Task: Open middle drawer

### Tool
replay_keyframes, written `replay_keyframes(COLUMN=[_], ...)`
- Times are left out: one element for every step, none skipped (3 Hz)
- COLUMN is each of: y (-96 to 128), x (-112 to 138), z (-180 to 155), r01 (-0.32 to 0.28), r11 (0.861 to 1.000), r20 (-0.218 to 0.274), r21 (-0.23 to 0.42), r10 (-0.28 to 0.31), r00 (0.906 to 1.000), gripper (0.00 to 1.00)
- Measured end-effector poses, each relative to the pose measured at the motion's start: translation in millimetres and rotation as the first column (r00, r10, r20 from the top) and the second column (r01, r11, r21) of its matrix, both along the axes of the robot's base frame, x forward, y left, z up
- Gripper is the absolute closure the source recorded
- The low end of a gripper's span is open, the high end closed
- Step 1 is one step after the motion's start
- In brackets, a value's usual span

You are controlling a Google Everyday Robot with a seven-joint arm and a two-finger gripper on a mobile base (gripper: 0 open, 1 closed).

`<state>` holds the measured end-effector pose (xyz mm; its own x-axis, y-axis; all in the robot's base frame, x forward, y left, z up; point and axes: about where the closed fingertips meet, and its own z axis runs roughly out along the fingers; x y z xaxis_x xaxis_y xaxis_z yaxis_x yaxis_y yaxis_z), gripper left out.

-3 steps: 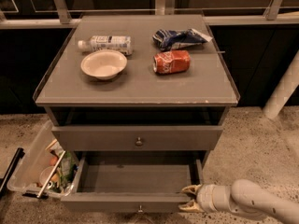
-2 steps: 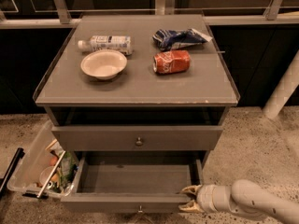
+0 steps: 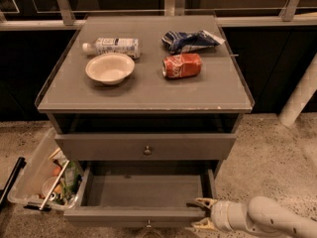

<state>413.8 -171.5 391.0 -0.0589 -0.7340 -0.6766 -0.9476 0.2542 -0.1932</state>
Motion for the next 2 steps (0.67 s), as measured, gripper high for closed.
replay_keyframes(y=[-0.1, -13.9], x=[-0.2, -32.1], z=[1.6, -6.6], r01=[0.000, 0.027], r11=[1.000, 1.000], r20=[0.000, -0.016], r21=[0.000, 0.009], r10=[0.000, -0.027], r00=[1.0000, 0.9995], gripper=[0.14, 0.38])
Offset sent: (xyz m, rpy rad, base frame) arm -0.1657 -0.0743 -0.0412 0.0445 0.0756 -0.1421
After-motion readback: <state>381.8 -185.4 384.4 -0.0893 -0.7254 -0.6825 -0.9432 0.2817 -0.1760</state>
